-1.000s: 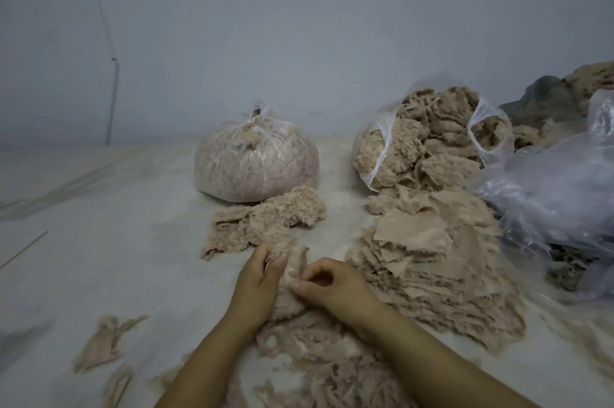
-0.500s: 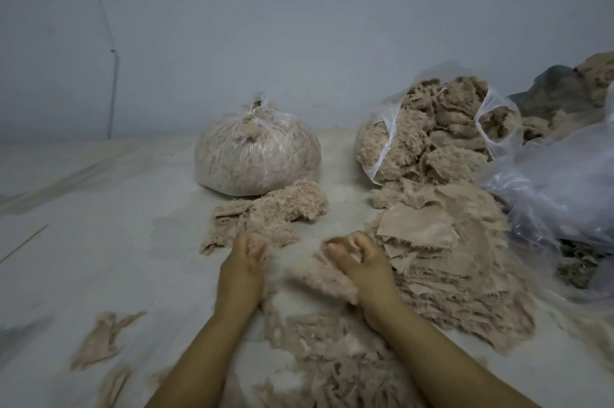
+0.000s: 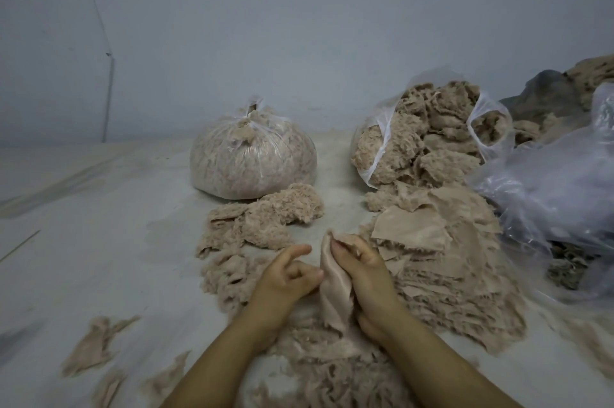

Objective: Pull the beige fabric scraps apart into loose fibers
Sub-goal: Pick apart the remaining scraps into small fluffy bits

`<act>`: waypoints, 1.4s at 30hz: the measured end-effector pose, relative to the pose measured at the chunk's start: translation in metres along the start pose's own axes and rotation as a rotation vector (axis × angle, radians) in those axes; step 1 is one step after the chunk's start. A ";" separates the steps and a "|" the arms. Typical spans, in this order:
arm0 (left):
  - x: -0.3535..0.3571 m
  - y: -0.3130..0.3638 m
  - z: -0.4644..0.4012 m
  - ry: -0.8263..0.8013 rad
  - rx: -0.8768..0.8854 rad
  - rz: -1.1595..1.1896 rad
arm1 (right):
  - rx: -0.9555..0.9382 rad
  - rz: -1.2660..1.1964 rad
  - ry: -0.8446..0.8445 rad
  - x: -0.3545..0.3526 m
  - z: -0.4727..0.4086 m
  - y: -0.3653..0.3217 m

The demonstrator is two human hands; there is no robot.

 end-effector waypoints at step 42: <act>-0.062 0.010 -0.002 0.261 0.167 -1.127 | -0.582 1.495 0.547 -0.062 -0.017 -0.081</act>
Point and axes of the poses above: each hand's wrist, its own z-axis away from the middle knuckle, its own x-axis out of the palm, y = z × x, the point moved 5 cm from there along -z, towards the middle knuckle, and after that the axes turned 12 degrees about x, right-handed, at the moved point
